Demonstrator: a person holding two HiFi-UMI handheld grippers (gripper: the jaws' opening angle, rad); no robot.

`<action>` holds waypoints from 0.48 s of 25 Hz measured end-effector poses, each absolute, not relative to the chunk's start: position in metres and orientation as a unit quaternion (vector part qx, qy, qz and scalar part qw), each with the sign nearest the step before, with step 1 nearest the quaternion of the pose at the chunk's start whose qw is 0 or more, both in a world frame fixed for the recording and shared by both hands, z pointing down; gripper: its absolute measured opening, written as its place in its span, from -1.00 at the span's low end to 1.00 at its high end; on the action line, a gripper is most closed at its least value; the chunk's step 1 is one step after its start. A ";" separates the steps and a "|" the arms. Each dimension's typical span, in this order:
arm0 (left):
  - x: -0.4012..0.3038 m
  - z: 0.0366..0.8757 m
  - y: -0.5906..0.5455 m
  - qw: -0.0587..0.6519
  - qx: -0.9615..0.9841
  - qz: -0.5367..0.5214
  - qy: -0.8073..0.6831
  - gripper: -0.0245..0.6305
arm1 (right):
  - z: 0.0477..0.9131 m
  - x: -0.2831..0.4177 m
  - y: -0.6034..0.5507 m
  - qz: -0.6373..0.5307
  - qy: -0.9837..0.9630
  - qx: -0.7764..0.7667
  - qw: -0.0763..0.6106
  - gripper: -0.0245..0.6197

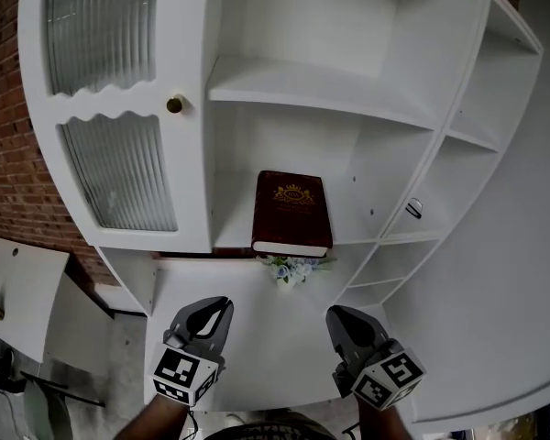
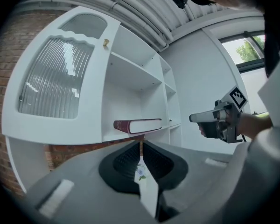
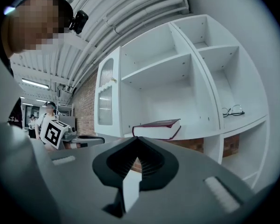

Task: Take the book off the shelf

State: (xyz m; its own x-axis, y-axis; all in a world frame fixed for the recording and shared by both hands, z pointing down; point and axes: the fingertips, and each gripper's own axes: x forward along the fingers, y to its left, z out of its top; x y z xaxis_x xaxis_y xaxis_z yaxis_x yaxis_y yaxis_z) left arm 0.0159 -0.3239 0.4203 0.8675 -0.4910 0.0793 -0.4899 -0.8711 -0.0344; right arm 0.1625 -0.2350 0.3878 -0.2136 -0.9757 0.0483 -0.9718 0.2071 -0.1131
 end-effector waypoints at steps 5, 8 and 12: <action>0.023 0.412 -0.346 0.019 -0.958 -0.036 0.285 -0.87 | 0.383 0.171 -0.269 -0.055 0.796 -0.602 0.017 -0.85; 0.032 0.400 -0.357 0.026 -0.954 -0.030 0.297 -0.86 | 0.378 0.184 -0.287 -0.051 0.803 -0.594 0.020 -0.85; 0.051 0.397 -0.370 0.025 -0.953 -0.033 0.300 -0.82 | 0.372 0.203 -0.307 -0.059 0.812 -0.581 0.028 -0.82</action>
State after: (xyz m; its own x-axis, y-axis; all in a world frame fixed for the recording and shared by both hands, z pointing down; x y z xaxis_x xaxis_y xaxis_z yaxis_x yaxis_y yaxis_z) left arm 0.0515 -0.3701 0.3971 0.8178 -0.5736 0.0469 -0.5702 -0.8187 -0.0681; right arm 0.2032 -0.3067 0.3720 -0.3243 -0.9457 0.0223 -0.9391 0.3190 -0.1282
